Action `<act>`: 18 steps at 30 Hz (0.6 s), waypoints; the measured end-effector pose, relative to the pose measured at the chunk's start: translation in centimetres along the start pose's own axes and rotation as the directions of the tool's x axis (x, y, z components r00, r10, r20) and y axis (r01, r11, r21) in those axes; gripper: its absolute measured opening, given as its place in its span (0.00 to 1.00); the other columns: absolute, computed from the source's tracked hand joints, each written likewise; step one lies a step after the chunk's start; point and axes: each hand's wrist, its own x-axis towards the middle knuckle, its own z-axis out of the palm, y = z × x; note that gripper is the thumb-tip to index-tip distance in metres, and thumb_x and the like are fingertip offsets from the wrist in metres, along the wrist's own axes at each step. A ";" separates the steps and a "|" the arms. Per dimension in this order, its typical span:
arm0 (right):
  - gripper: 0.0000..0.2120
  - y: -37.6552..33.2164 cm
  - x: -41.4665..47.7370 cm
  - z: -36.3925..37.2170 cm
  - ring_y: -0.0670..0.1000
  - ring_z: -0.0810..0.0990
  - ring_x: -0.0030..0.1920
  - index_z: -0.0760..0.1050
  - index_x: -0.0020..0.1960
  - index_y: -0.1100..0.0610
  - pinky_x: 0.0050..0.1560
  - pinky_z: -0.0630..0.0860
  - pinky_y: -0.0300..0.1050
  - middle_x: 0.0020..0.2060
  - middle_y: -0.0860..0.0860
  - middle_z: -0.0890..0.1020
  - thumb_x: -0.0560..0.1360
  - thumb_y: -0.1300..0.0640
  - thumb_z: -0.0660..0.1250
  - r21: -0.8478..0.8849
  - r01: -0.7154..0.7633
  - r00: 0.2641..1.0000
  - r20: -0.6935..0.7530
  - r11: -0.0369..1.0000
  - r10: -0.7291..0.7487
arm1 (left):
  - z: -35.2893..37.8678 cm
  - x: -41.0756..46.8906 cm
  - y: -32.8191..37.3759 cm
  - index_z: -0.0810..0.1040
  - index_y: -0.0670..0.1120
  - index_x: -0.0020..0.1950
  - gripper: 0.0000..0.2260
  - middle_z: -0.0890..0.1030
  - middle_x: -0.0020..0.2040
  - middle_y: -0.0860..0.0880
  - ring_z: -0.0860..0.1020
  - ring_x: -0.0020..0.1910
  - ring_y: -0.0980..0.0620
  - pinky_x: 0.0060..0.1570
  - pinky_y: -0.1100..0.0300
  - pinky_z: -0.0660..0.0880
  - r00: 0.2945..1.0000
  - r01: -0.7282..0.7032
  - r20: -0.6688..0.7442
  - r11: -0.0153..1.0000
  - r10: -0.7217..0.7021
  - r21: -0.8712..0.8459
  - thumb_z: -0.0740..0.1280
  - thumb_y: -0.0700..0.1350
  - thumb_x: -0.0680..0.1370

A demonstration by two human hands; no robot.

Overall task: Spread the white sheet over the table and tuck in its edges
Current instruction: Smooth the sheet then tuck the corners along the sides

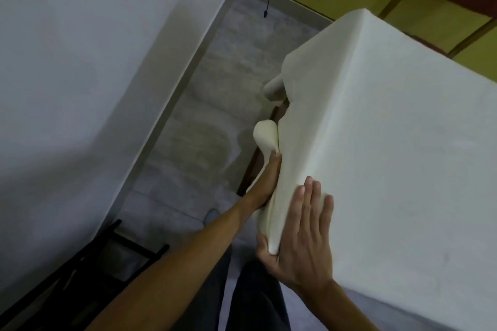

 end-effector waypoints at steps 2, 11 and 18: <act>0.48 -0.1 -0.2 0.3 0.71 0.56 0.78 0.54 0.77 0.72 0.73 0.59 0.76 0.77 0.71 0.57 0.73 0.37 0.62 0.001 0.002 1.000 -0.030 1.000 -0.002 | 0.0 1.7 1.3 0.74 0.51 0.67 0.23 0.83 0.59 0.48 0.80 0.61 0.50 0.66 0.50 0.73 1.000 -0.006 -0.015 0.997 0.007 0.073 0.53 0.63 0.83; 0.46 -0.3 -0.3 2.0 0.68 0.60 0.78 0.58 0.76 0.69 0.75 0.59 0.71 0.76 0.68 0.64 0.74 0.33 0.54 -0.014 -0.042 0.992 -0.120 0.999 0.040 | 0.9 8.2 6.4 0.63 0.44 0.77 0.25 0.72 0.66 0.48 0.71 0.63 0.53 0.58 0.62 0.64 0.997 -0.033 -0.063 0.965 0.051 0.261 0.47 0.56 0.85; 0.45 -0.2 0.0 0.7 0.70 0.58 0.78 0.55 0.77 0.70 0.73 0.59 0.75 0.76 0.70 0.61 0.75 0.36 0.56 0.020 -0.010 0.998 -0.062 1.000 0.011 | 0.2 7.5 5.9 0.64 0.43 0.77 0.27 0.69 0.74 0.46 0.67 0.73 0.48 0.66 0.63 0.60 0.981 -0.158 -0.076 0.960 0.180 0.230 0.48 0.58 0.85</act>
